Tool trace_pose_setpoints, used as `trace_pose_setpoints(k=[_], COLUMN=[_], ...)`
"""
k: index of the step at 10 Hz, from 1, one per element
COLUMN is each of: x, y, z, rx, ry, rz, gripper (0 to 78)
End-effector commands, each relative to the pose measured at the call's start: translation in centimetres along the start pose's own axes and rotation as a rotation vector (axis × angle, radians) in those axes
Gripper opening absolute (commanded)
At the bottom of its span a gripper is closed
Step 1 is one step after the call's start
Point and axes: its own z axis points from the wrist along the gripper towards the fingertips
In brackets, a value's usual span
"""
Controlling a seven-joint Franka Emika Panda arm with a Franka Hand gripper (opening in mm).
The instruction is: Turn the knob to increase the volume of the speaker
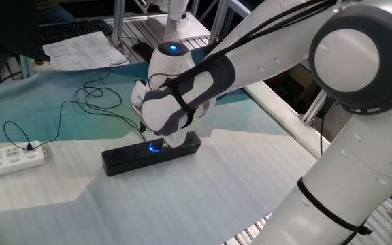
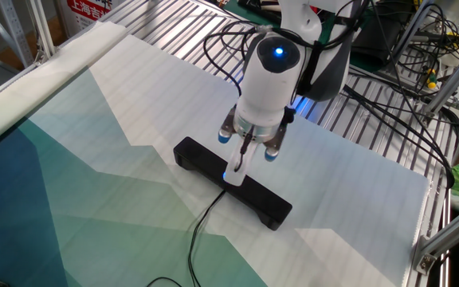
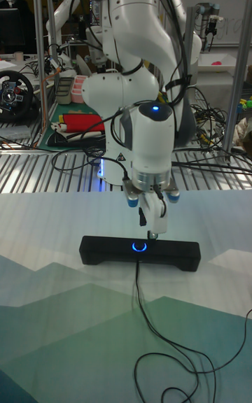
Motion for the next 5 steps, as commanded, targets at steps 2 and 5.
trace_pose_setpoints(k=[2,5], x=[0.2,-0.7], y=[0.6,0.6], z=[-5.7,-7.3], rx=[0.028,0.049], ry=[-0.033,-0.026], rz=[-0.989,-1.092], gripper=[77.5,77.5])
